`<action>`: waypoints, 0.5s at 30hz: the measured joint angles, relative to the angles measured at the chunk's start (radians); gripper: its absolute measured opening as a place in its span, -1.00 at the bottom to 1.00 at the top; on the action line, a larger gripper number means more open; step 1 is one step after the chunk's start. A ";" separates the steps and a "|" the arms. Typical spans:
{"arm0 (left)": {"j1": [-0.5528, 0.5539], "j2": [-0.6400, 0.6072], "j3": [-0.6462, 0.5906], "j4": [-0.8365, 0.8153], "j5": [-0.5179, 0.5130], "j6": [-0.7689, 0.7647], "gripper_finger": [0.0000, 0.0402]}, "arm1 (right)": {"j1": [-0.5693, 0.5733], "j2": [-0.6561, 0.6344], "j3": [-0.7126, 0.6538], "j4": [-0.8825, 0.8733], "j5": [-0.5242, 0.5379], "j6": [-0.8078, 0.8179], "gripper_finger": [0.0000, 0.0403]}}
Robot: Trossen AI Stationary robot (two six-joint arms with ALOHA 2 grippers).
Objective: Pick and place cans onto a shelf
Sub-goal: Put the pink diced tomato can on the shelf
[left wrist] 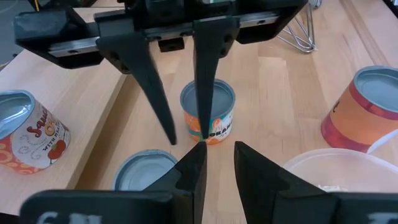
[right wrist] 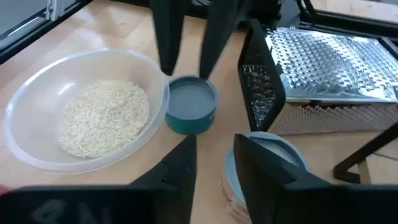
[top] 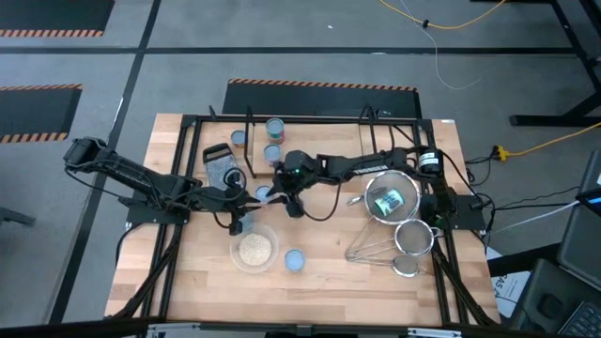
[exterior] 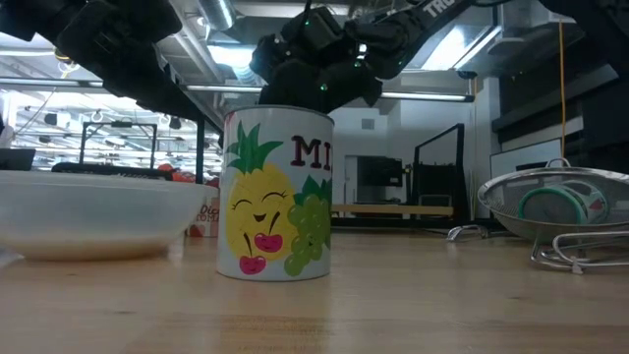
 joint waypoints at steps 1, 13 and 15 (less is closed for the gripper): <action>0.000 0.000 0.000 0.000 0.000 0.000 -0.63 | -0.001 0.000 0.000 0.000 0.000 0.010 -0.38; 0.000 0.000 0.000 0.000 0.000 0.000 -0.64 | -0.001 0.022 0.000 0.023 0.073 -0.042 -0.12; 0.000 0.000 0.000 0.000 0.000 0.000 -0.65 | -0.001 0.042 0.000 0.031 0.072 -0.043 -0.14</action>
